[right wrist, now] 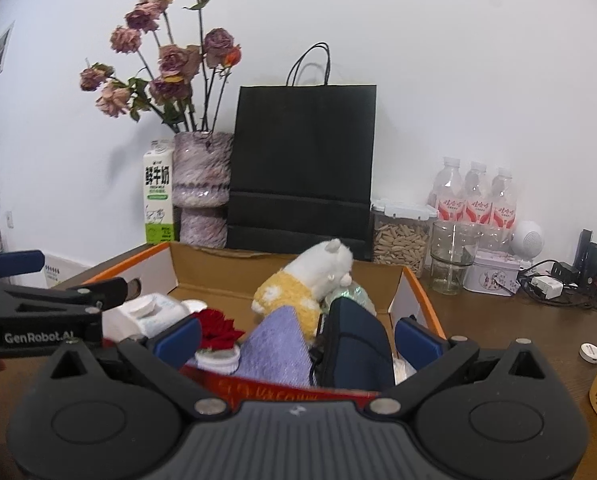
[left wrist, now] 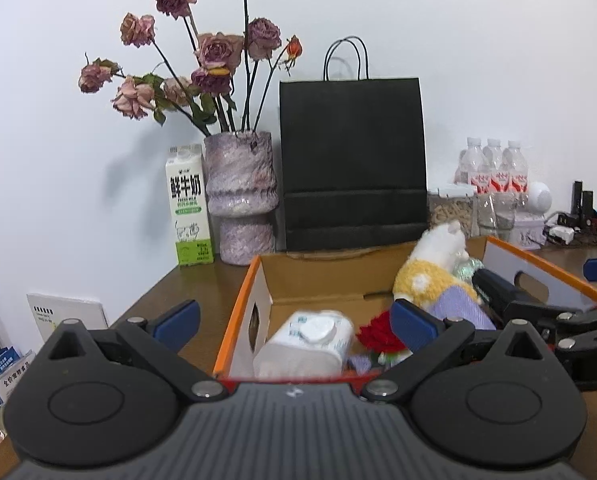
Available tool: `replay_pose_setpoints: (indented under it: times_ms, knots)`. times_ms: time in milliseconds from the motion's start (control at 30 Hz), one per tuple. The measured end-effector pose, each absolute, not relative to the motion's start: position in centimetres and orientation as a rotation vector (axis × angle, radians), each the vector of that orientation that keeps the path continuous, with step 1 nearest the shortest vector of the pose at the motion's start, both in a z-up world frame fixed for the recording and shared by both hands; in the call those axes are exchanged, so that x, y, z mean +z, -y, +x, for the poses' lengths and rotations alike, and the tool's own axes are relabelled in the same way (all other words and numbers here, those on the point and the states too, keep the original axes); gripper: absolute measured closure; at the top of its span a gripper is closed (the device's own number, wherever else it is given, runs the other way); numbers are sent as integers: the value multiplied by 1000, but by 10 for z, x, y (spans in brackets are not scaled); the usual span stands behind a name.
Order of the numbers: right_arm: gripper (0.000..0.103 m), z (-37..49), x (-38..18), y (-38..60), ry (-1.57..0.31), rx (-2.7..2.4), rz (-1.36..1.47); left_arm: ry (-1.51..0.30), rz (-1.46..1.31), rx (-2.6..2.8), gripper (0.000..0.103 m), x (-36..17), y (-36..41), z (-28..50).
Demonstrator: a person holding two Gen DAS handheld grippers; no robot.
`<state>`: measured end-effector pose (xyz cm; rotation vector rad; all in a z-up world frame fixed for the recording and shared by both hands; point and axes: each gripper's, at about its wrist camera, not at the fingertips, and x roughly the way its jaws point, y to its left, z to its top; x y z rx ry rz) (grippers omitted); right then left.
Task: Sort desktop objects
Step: 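Lift both open tools out of the box toward the table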
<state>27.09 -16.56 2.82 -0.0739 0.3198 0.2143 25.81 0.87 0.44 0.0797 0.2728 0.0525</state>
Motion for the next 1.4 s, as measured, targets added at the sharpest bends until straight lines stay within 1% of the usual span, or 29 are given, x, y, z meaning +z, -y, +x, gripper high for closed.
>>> replay_pose_setpoints:
  times_ms: [133, 567, 767, 833, 1067, 1233, 1400]
  knots:
    - [0, 259, 24, 166, -335, 228, -76, -316, 73, 44, 0, -2, -16, 247]
    - [0, 226, 5, 177, -429, 245, -44, -362, 72, 69, 0, -9, -32, 212]
    - [0, 213, 3, 179, -456, 267, -43, -423, 69, 76, 0, -16, -47, 197]
    - [0, 209, 2, 178, -495, 308, -38, -446, 62, 73, 0, -18, -54, 193]
    - [0, 198, -3, 154, -625, 402, -17, -487, 46, 75, 0, -16, -73, 175]
    - [0, 198, -8, 128, -681, 412, -56, -489, 29, 79, 0, -14, -81, 170]
    - [0, 207, -8, 115, -714, 364, -15, -486, 18, 70, 0, -13, -85, 169]
